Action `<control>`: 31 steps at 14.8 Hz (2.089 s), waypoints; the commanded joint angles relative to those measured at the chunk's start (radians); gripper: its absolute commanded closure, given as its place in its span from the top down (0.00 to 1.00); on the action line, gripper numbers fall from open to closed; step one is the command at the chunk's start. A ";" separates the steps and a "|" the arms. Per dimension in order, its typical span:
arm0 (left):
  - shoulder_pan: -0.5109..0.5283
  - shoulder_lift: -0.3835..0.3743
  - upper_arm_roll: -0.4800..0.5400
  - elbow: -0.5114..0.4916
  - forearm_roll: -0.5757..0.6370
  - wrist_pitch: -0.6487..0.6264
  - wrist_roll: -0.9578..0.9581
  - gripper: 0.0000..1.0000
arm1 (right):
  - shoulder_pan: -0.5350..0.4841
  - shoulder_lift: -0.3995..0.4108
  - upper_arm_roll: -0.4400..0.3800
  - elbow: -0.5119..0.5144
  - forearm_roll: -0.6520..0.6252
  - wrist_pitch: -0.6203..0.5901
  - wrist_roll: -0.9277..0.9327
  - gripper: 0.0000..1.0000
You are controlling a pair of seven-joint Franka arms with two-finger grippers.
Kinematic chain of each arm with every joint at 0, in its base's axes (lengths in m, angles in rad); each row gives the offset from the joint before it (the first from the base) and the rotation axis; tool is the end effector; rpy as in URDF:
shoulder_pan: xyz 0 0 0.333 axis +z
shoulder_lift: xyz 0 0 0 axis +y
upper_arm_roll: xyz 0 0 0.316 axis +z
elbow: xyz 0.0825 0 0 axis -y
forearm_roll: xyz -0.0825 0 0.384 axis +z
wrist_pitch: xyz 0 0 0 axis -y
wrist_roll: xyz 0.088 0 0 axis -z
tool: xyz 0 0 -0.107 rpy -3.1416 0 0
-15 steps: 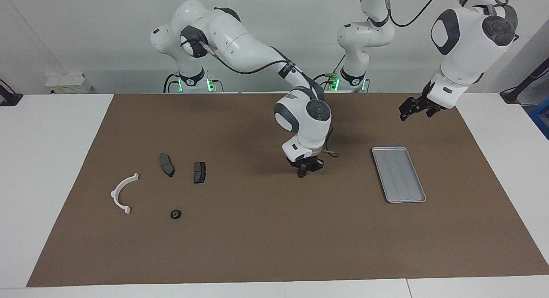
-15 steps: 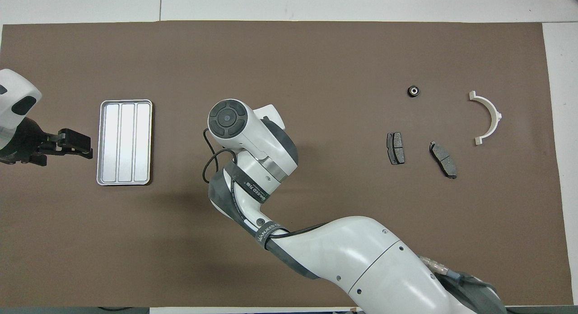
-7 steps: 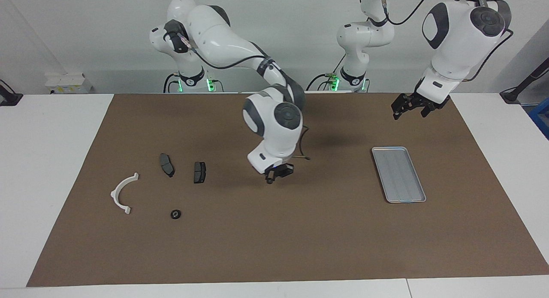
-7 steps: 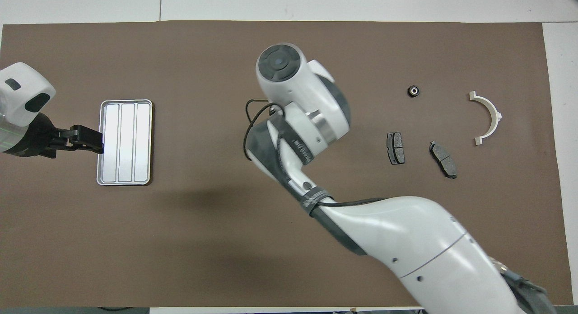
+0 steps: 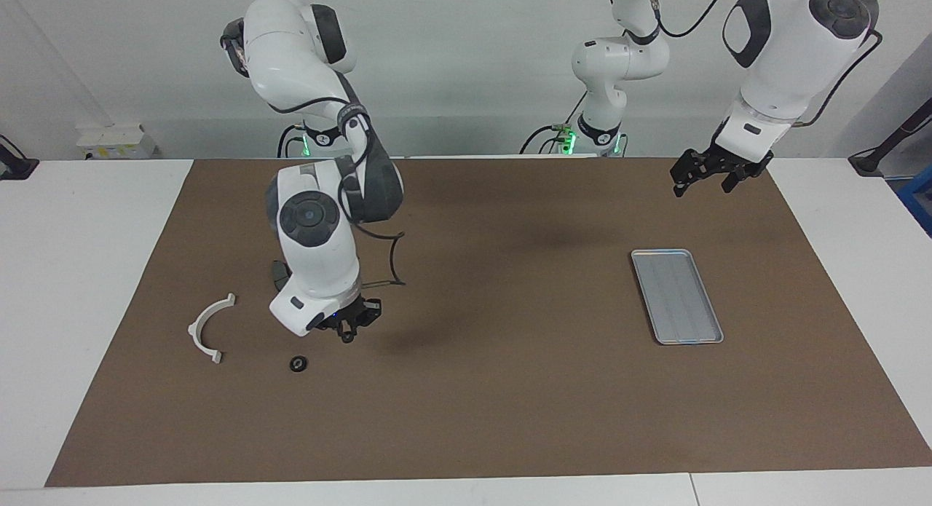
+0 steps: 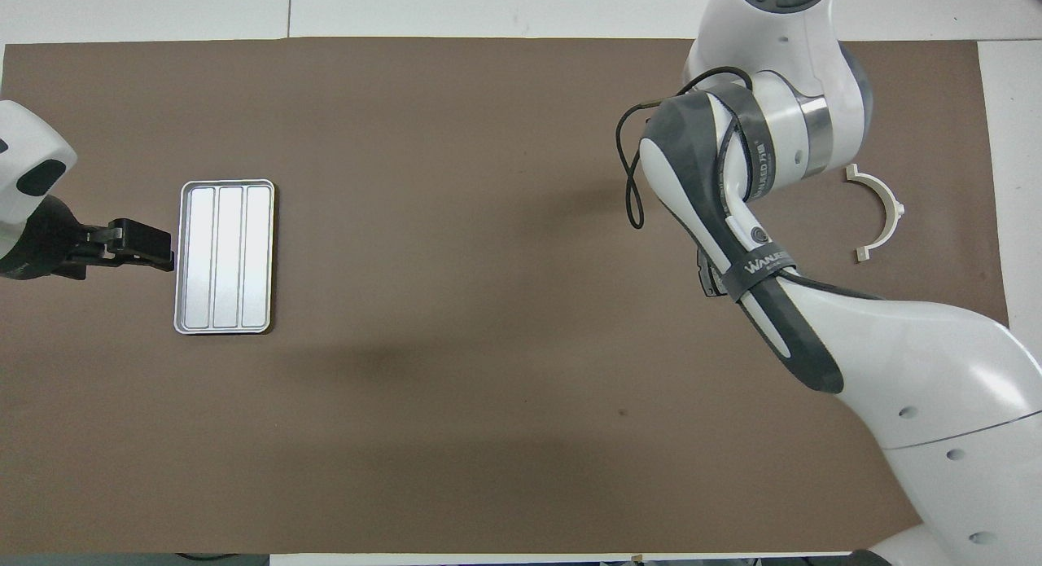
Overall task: Place bearing gear from tray to pile
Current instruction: 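Carry the second gear with the right gripper toward the first gear, then lower the second gear beside the first and open the right gripper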
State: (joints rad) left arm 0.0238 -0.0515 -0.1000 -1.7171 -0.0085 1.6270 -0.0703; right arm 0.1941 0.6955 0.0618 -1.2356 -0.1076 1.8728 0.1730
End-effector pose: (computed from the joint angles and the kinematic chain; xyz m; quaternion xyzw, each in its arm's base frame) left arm 0.5384 -0.0432 0.5881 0.9998 -0.0025 -0.0195 0.0002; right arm 0.7168 0.1674 0.3534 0.9977 0.0523 -0.0213 0.0363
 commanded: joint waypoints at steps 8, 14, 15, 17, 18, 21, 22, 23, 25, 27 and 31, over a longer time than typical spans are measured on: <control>-0.002 0.013 -0.009 0.020 0.007 0.008 0.017 1.00 | -0.041 0.021 0.013 -0.153 0.008 0.153 -0.004 0.00; 0.013 0.007 -0.006 0.011 0.007 0.005 0.017 1.00 | -0.024 0.015 0.012 -0.147 0.002 0.149 0.037 1.00; 0.008 0.007 -0.006 0.011 0.007 0.008 0.018 1.00 | -0.022 0.013 0.012 -0.147 0.003 0.154 0.049 1.00; 0.004 0.007 -0.006 0.011 0.007 0.008 0.018 1.00 | -0.025 0.013 0.012 -0.143 0.000 0.158 0.052 1.00; 0.002 0.007 -0.006 0.011 0.007 0.008 0.018 1.00 | -0.028 0.013 0.012 -0.143 -0.007 0.158 0.053 1.00; 0.002 0.007 -0.006 0.011 0.007 0.008 0.018 1.00 | -0.042 0.013 0.013 -0.143 -0.007 0.166 0.040 1.00; 0.002 0.007 -0.006 0.011 0.007 0.007 0.018 1.00 | -0.042 0.012 0.012 -0.145 -0.006 0.184 0.040 1.00; 0.002 0.007 -0.006 0.011 0.007 0.008 0.018 1.00 | -0.042 0.009 0.012 -0.145 -0.007 0.186 0.039 1.00; 0.002 0.007 -0.006 0.011 0.007 0.007 0.018 1.00 | -0.056 0.001 0.012 -0.145 -0.007 0.186 0.010 1.00; 0.002 0.007 -0.006 0.011 0.007 0.008 0.018 1.00 | -0.062 -0.011 0.007 -0.145 -0.003 0.186 -0.018 1.00; 0.002 0.007 -0.006 0.011 0.007 0.008 0.018 1.00 | -0.105 -0.095 0.009 -0.171 0.003 0.151 -0.093 1.00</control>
State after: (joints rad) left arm 0.0251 -0.0420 -0.1050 -1.7083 -0.0085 1.6330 -0.0637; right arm 0.1180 0.6813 0.0572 -1.3510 -0.1058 2.0404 0.1353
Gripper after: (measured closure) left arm 0.000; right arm 0.000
